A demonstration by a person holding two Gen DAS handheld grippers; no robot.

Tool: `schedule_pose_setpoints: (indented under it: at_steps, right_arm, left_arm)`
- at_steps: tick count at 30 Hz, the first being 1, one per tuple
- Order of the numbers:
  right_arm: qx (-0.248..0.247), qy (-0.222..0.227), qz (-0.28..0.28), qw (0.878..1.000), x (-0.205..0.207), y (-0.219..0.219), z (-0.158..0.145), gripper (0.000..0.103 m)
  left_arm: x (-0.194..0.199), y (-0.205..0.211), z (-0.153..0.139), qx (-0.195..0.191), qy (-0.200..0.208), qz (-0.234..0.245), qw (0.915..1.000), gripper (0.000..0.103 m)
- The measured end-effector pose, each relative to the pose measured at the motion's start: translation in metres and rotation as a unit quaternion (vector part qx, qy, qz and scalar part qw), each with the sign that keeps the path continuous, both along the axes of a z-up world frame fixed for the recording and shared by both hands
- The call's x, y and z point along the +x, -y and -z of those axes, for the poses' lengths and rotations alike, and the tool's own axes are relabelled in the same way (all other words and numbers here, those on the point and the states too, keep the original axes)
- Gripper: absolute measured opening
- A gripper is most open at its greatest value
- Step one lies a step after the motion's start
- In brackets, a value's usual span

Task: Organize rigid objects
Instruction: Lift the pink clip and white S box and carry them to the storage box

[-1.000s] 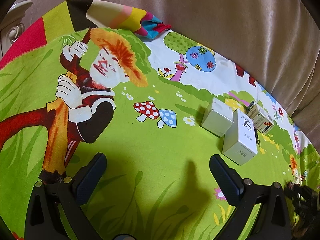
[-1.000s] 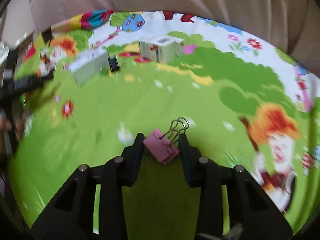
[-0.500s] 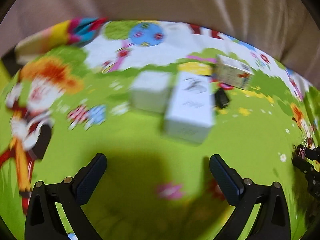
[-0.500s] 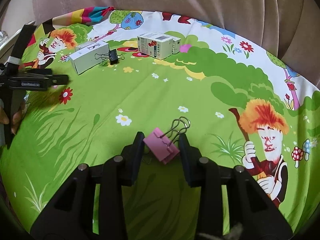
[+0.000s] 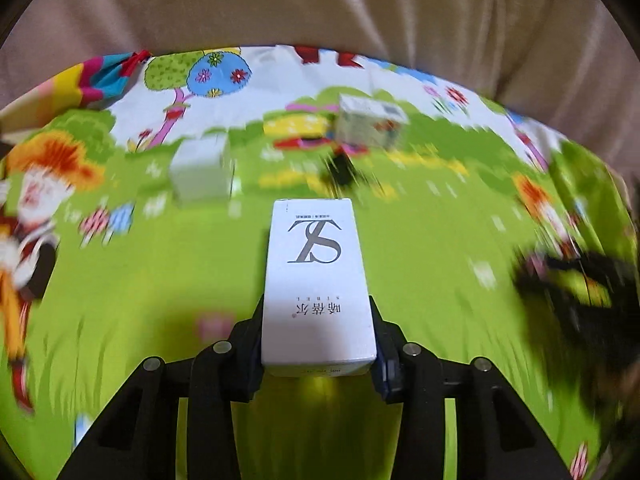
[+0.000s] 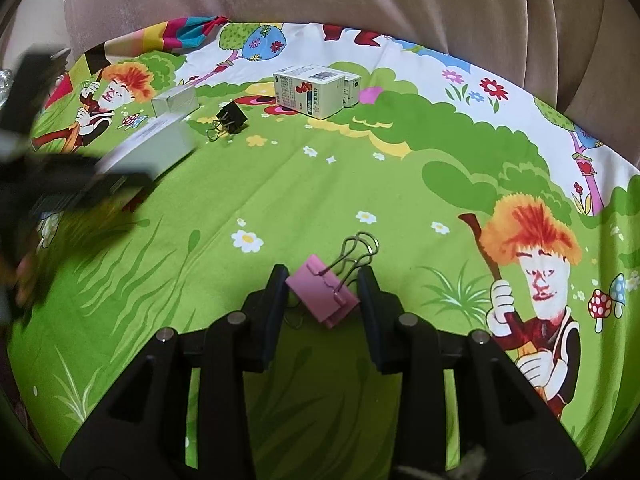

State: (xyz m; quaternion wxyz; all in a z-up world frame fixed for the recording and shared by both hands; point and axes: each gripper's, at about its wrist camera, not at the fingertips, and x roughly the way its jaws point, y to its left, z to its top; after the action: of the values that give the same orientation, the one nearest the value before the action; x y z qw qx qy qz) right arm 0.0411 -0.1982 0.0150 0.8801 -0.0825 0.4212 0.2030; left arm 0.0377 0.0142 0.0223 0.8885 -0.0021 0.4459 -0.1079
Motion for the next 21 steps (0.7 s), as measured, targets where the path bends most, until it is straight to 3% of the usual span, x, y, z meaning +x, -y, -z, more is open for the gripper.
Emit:
schedule_pose_setpoints:
  at_steps: [3,7,12,16,21]
  right_arm:
    - [0.001,-0.001,0.0,1.0,0.0,0.0,0.0,0.04]
    - [0.003,-0.003,-0.001,1.0,0.0,0.001,0.0,0.04]
    - [0.0,-0.002,-0.001,1.0,0.0,0.0,0.0,0.041]
    - [-0.001,-0.003,0.005,1.0,0.004,0.003,0.0,0.049]
    - [0.003,-0.007,0.015,1.0,0.006,0.007,0.001,0.056]
  left_arm:
    - [-0.023,-0.003,-0.001,0.011,-0.011,0.007,0.9999,0.044]
    - [-0.016,-0.004,0.0,0.041,-0.018,-0.007,0.999,0.076]
    - [-0.014,-0.005,0.003,0.042,0.005,-0.01,0.9991,0.078]
    - [-0.013,-0.01,0.006,0.039,0.013,-0.019,0.999,0.087]
    - [-0.01,-0.01,0.007,0.039,0.014,-0.032,0.9986,0.088]
